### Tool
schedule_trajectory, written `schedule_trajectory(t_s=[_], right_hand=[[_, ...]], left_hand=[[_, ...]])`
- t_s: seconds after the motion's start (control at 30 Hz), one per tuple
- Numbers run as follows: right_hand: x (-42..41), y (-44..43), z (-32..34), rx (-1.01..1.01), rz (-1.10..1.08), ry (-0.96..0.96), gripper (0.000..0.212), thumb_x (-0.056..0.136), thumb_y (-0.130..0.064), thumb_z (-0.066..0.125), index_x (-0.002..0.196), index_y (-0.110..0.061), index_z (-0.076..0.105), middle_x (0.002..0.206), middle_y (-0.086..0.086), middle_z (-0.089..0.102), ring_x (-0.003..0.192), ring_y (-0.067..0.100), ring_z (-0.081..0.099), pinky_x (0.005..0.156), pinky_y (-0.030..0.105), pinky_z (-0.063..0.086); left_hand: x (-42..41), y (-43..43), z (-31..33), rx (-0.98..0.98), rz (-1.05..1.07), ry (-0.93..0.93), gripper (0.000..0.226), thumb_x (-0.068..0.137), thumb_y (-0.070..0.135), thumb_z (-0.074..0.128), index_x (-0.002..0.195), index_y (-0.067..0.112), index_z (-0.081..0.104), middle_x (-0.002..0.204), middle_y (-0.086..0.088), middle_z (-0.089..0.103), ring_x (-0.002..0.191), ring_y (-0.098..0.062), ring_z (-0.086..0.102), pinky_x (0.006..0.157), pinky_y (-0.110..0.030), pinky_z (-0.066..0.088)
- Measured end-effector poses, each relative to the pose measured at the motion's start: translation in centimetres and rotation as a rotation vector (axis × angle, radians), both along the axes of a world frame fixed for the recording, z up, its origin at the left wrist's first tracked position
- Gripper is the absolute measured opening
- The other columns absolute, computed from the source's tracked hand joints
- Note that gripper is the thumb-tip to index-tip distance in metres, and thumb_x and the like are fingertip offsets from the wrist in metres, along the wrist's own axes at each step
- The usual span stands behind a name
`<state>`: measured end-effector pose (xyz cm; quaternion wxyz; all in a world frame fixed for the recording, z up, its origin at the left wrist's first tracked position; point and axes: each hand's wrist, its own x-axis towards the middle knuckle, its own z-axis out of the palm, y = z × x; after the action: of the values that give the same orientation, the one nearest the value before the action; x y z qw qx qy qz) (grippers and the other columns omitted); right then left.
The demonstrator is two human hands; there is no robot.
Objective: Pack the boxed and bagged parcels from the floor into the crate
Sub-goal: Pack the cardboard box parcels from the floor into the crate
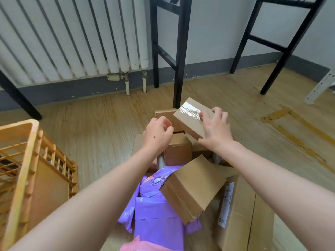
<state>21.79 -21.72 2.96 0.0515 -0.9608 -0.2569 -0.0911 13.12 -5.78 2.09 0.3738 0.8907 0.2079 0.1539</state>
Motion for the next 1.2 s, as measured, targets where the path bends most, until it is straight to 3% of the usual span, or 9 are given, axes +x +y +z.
schedule_trajectory(t_s=[0.2, 0.37, 0.53, 0.63, 0.7, 0.77, 0.97, 1.13, 1.2], right_hand=[[-5.5, 2.1, 7.0, -0.089, 0.208, -0.196, 0.073, 0.071, -0.024, 0.074, 0.129, -0.021, 0.031, 0.14, 0.016, 0.024, 0.124, 0.034, 0.028, 0.105, 0.043, 0.034], [-11.0, 3.9, 11.9, -0.135, 0.352, -0.309, 0.075, 0.074, -0.012, 0.069, 0.135, -0.022, 0.027, 0.144, 0.017, 0.018, 0.129, 0.037, 0.023, 0.111, 0.047, 0.027], [-15.6, 6.2, 14.4, -0.047, 0.54, -0.471, 0.074, 0.064, 0.005, 0.065, 0.126, -0.02, 0.033, 0.136, 0.018, 0.018, 0.122, 0.039, 0.027, 0.106, 0.053, 0.033], [-17.7, 8.1, 15.0, 0.068, 0.693, -0.617, 0.071, 0.053, 0.011, 0.066, 0.114, -0.016, 0.04, 0.125, 0.018, 0.026, 0.113, 0.044, 0.043, 0.097, 0.057, 0.043], [-18.9, 9.6, 15.1, 0.12, 0.783, -0.686, 0.069, 0.052, 0.009, 0.071, 0.111, -0.015, 0.044, 0.123, 0.019, 0.031, 0.113, 0.042, 0.042, 0.097, 0.057, 0.044], [-20.1, 11.2, 14.9, 0.165, 0.858, -0.718, 0.069, 0.053, 0.007, 0.075, 0.11, -0.016, 0.045, 0.123, 0.018, 0.032, 0.114, 0.04, 0.037, 0.099, 0.056, 0.043], [-23.5, 16.7, 13.5, 0.269, 0.951, -0.586, 0.062, 0.064, 0.01, 0.067, 0.114, -0.017, 0.042, 0.125, 0.014, 0.029, 0.123, 0.043, 0.039, 0.104, 0.061, 0.035], [-26.0, 22.4, 12.3, 0.273, 1.006, -0.367, 0.069, 0.066, -0.004, 0.074, 0.121, -0.021, 0.035, 0.131, 0.011, 0.025, 0.129, 0.037, 0.028, 0.101, 0.049, 0.043], [-27.4, 24.8, 11.7, 0.318, 0.966, -0.212, 0.074, 0.068, -0.018, 0.079, 0.124, -0.025, 0.032, 0.135, 0.008, 0.022, 0.129, 0.031, 0.024, 0.099, 0.044, 0.047]], left_hand=[[-4.8, 2.4, 6.9, -0.174, 0.094, -0.069, 0.033, 0.091, 0.037, 0.05, 0.117, 0.016, 0.052, 0.113, -0.005, 0.057, 0.091, -0.014, 0.053, 0.061, -0.02, 0.036], [-9.5, 4.3, 12.5, -0.34, 0.163, 0.015, 0.058, 0.086, 0.059, 0.05, 0.125, 0.018, 0.041, 0.117, -0.003, 0.051, 0.102, -0.025, 0.056, 0.077, -0.038, 0.049], [-15.2, 7.2, 16.8, -0.718, 0.331, -0.06, 0.075, 0.078, 0.07, 0.05, 0.131, 0.018, 0.04, 0.117, -0.007, 0.055, 0.105, -0.033, 0.059, 0.079, -0.042, 0.052], [-19.4, 9.5, 17.8, -0.928, 0.351, -0.105, 0.067, 0.076, 0.071, 0.053, 0.115, 0.017, 0.051, 0.103, -0.014, 0.064, 0.095, -0.032, 0.063, 0.08, -0.043, 0.056], [-22.0, 11.1, 17.7, -1.0, 0.359, -0.121, 0.06, 0.075, 0.067, 0.059, 0.106, 0.016, 0.052, 0.101, -0.016, 0.064, 0.094, -0.032, 0.063, 0.077, -0.042, 0.057], [-24.4, 12.9, 17.1, -1.068, 0.371, -0.135, 0.06, 0.074, 0.06, 0.066, 0.11, 0.014, 0.051, 0.107, -0.018, 0.063, 0.098, -0.033, 0.062, 0.082, -0.044, 0.056], [-30.4, 17.4, 14.3, -1.16, 0.354, -0.214, 0.059, 0.073, 0.051, 0.071, 0.12, 0.02, 0.052, 0.114, -0.018, 0.065, 0.105, -0.037, 0.062, 0.08, -0.045, 0.055], [-33.6, 21.0, 12.4, -1.097, 0.36, -0.299, 0.06, 0.067, 0.077, 0.058, 0.114, 0.039, 0.053, 0.118, -0.009, 0.061, 0.11, -0.032, 0.057, 0.085, -0.046, 0.055], [-35.0, 22.4, 11.8, -1.075, 0.381, -0.327, 0.064, 0.063, 0.084, 0.048, 0.108, 0.039, 0.055, 0.114, -0.003, 0.064, 0.104, -0.027, 0.059, 0.076, -0.041, 0.055]])
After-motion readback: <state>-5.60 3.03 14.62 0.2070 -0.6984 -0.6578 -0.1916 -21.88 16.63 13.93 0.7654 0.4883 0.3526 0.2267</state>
